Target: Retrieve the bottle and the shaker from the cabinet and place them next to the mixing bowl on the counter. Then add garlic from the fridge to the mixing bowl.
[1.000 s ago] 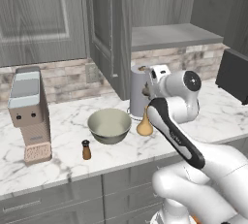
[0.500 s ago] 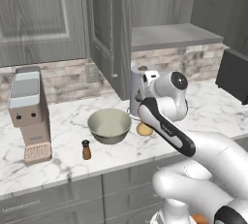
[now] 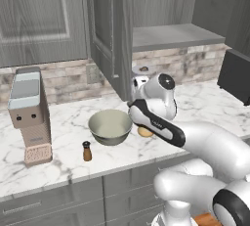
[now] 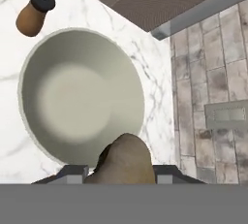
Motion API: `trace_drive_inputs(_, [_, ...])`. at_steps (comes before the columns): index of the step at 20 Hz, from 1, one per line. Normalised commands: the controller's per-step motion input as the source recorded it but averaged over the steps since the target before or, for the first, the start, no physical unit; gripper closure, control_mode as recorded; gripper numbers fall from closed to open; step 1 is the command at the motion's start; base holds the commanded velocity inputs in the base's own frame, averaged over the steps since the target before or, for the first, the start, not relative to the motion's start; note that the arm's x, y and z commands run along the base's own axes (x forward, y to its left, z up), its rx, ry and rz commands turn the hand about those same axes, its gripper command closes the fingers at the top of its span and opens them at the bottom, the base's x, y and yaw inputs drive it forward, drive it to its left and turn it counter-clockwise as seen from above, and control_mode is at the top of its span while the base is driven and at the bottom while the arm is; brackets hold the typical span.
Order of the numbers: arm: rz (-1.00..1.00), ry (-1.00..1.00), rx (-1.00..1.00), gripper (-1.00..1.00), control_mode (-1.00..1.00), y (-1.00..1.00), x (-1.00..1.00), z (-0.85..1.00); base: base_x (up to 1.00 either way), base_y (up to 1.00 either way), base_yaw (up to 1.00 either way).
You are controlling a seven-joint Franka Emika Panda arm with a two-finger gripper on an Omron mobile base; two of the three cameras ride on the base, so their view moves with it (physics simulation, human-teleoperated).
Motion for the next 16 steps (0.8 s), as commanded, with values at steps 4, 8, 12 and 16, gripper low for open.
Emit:
trace_drive_inputs(4, [0.0, 0.11, 0.0, 1.0, -1.0, 0.34, 0.22, -0.36, 0.0, 0.0, 0.0])
trace_drive_inputs(8, [0.0, 0.09, 0.0, 1.0, -1.0, 0.23, 0.19, -0.36, 0.0, 0.0, 0.0])
trace_drive_inputs(12, [0.0, 0.09, 0.0, 1.0, -1.0, 0.13, 0.2, -0.39, 0.0, 0.0, 0.0])
trace_drive_inputs(16, [0.0, 0.08, 0.0, 1.0, -1.0, 0.1, 0.19, -0.36, 0.0, 0.0, 0.0])
